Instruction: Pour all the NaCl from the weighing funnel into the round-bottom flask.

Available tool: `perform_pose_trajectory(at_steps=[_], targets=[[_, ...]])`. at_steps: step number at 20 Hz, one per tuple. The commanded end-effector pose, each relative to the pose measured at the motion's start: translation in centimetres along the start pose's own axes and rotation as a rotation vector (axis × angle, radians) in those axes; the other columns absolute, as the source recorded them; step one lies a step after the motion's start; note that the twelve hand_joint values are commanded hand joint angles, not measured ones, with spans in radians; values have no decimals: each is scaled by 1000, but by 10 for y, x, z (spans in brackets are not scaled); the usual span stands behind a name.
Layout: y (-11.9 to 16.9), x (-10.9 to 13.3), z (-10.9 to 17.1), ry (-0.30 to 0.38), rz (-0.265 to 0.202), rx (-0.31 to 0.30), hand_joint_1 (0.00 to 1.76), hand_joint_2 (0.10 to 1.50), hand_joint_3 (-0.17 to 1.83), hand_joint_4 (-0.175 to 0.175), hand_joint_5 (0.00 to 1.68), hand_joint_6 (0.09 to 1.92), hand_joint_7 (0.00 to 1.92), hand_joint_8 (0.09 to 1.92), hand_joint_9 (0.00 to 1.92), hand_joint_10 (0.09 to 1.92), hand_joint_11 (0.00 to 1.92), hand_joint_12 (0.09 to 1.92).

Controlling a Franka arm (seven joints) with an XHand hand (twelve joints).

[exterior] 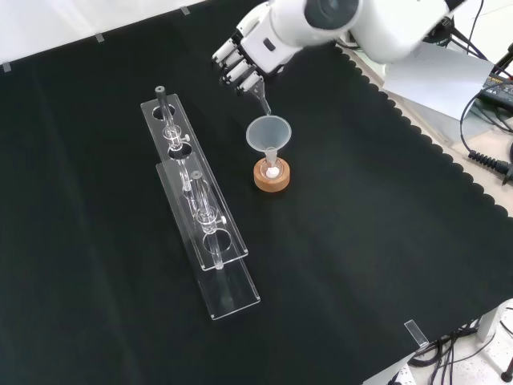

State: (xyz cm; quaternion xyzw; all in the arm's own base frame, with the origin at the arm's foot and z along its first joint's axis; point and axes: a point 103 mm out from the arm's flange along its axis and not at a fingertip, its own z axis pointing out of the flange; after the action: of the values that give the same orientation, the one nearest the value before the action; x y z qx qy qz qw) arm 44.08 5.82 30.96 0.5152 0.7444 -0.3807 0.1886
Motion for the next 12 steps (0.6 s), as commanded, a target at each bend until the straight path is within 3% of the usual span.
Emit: perform_pose_trajectory(at_steps=[1,6,12], targets=[[0,-17,14,264,-36,-29,1071,798,514,175,1120,883,715,623,1016,370,691,1165],[0,-23,21,347,-39,-35,1072,797,515,175,1120,883,717,624,1018,371,694,1165],[-1,-29,33,386,-38,-27,1072,796,517,175,1120,883,717,624,1018,371,696,1164]])
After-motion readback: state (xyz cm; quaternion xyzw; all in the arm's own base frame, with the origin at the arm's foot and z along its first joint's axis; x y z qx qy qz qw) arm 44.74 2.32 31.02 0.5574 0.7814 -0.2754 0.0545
